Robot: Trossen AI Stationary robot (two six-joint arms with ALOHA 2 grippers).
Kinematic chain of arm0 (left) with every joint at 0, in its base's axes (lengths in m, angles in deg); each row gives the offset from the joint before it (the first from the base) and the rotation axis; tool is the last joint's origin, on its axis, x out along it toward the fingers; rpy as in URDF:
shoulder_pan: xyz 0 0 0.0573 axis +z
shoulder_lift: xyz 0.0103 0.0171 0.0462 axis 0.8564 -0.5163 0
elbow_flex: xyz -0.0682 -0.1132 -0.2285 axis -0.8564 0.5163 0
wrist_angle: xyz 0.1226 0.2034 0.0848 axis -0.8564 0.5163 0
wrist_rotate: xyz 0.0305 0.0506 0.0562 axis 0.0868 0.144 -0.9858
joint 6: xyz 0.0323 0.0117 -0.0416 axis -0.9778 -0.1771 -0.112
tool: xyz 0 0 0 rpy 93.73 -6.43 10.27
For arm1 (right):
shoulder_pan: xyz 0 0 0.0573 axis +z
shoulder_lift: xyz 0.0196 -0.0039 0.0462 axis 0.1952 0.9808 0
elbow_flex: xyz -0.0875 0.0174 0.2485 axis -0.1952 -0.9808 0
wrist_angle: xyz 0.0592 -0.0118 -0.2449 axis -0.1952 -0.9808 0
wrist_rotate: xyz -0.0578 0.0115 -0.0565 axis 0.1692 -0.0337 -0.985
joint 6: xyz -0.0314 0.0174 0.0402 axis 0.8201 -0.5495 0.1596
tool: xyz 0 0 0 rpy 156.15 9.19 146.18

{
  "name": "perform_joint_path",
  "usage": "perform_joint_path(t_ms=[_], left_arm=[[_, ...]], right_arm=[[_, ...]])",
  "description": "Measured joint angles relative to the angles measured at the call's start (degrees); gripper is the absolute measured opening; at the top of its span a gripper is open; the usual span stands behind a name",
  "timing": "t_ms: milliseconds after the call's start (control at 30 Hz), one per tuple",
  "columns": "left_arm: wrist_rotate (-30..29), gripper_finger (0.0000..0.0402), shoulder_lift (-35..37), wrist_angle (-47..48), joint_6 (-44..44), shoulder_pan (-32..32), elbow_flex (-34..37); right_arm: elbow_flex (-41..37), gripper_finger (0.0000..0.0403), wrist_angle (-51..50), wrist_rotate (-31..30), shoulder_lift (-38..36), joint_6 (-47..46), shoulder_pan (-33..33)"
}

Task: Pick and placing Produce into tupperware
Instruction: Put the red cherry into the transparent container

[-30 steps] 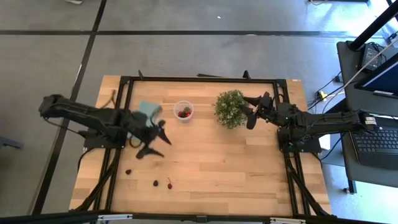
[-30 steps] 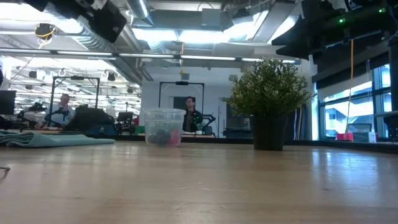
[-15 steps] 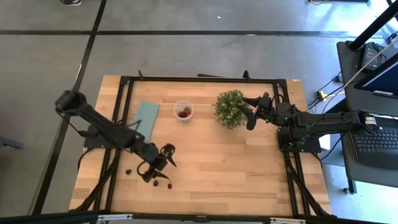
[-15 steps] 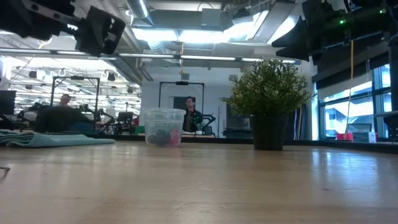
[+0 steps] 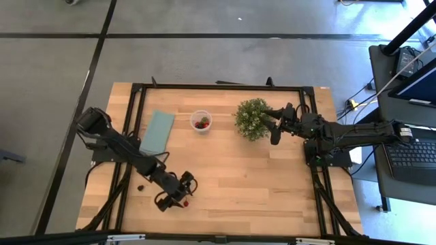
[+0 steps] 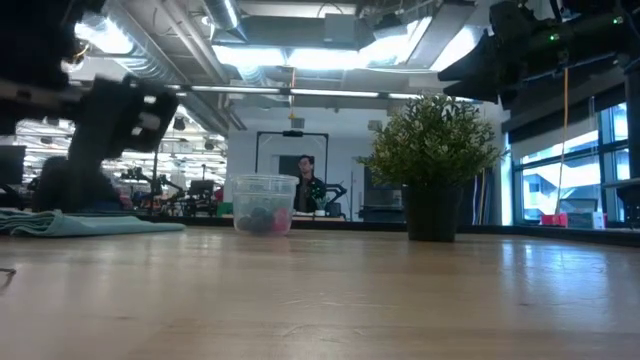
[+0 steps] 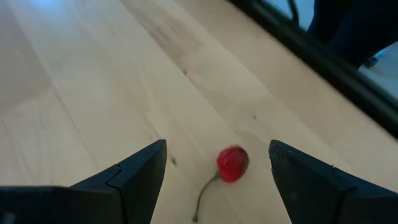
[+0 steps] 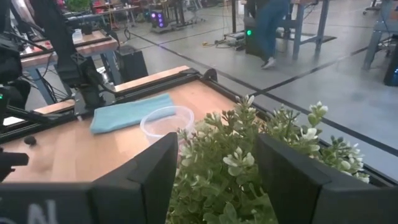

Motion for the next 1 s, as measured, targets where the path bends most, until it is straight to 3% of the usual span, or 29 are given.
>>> perform_joint_path(t_ms=[533, 1000], left_arm=[[-0.03, 0.0272, -7.57, -2.97, 0.46, -0.15, -2.07], [1.29, 0.0222, -8.68, 0.16, 0.85, -0.22, -2.80]], right_arm=[[0.00, 0.0217, -0.46, 0.00, 0.00, -0.02, 0.00], [0.00, 0.0217, -0.63, 0.00, 0.00, -0.02, 0.00]])
